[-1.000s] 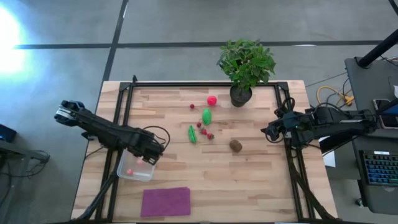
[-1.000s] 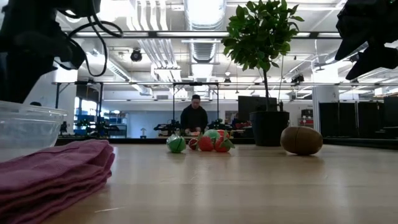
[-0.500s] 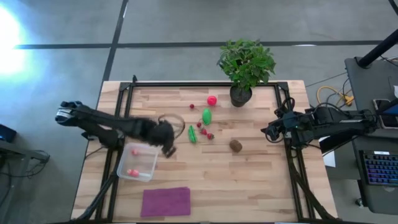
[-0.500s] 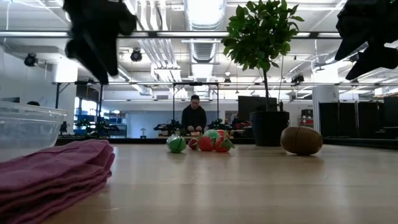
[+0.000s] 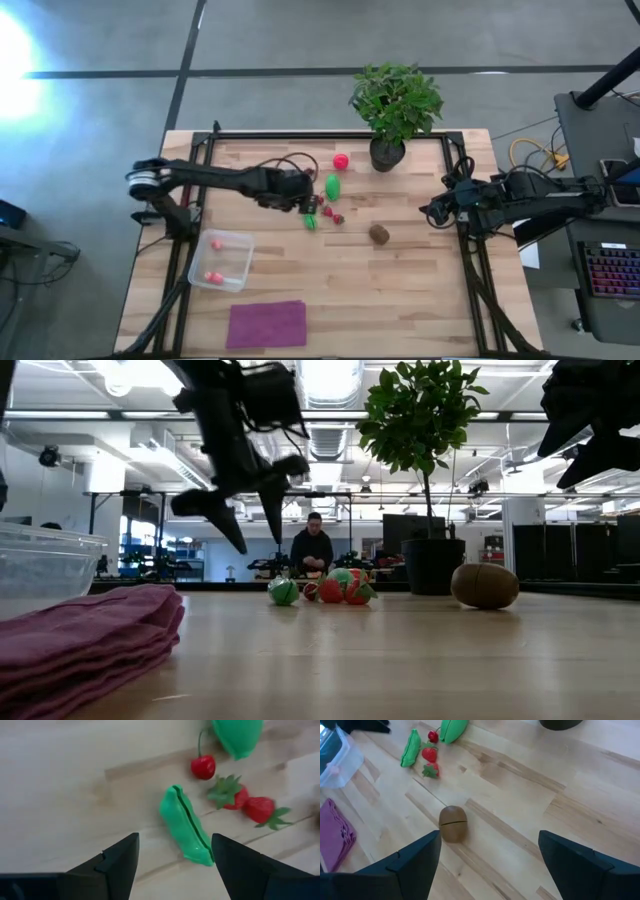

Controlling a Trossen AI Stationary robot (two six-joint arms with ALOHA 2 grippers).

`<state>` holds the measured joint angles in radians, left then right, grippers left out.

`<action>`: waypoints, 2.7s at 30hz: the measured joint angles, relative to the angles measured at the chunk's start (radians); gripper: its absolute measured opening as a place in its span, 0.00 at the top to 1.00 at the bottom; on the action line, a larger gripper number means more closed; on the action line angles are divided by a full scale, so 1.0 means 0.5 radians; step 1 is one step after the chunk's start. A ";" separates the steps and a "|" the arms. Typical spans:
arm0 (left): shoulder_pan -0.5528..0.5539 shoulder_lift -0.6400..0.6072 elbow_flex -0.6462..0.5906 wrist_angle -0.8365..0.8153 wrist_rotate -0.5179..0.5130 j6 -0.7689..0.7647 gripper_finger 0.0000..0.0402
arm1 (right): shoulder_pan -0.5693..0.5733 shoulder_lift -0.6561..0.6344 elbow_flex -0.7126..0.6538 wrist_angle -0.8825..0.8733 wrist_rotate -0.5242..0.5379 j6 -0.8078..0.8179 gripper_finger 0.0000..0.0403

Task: Pick and placing Produce into tupperware
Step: Put the green bean into the transparent container

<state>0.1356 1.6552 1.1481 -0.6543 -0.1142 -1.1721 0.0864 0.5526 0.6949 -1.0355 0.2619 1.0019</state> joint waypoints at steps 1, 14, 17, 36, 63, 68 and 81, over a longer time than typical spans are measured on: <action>-0.002 0.060 0.030 0.000 0.010 0.000 0.42 | 0.000 0.000 0.000 0.000 0.000 -0.001 0.19; 0.000 0.486 0.299 -0.009 0.086 0.019 0.42 | 0.000 0.000 0.000 -0.008 0.001 -0.036 0.19; -0.006 0.502 0.299 -0.041 0.130 0.017 0.42 | 0.000 0.000 0.000 -0.008 0.001 -0.052 0.19; -0.023 0.496 0.289 -0.068 0.124 0.173 0.72 | 0.000 0.000 0.000 -0.011 0.004 -0.106 0.19; -0.302 -0.513 0.315 -1.761 0.279 0.029 0.73 | 0.001 -0.002 -0.007 -0.014 0.002 -0.092 0.19; -0.443 -0.695 0.254 -1.757 0.370 -0.374 0.74 | 0.001 -0.003 -0.008 -0.011 0.002 -0.107 0.19; -0.987 -0.739 -0.410 -1.060 0.478 -1.195 0.74 | 0.001 -0.002 -0.018 -0.008 0.002 -0.117 0.19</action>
<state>-0.3577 1.2855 0.9429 -1.1843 0.1246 -1.7695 0.0868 0.5514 0.6857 -1.0393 0.2626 0.9436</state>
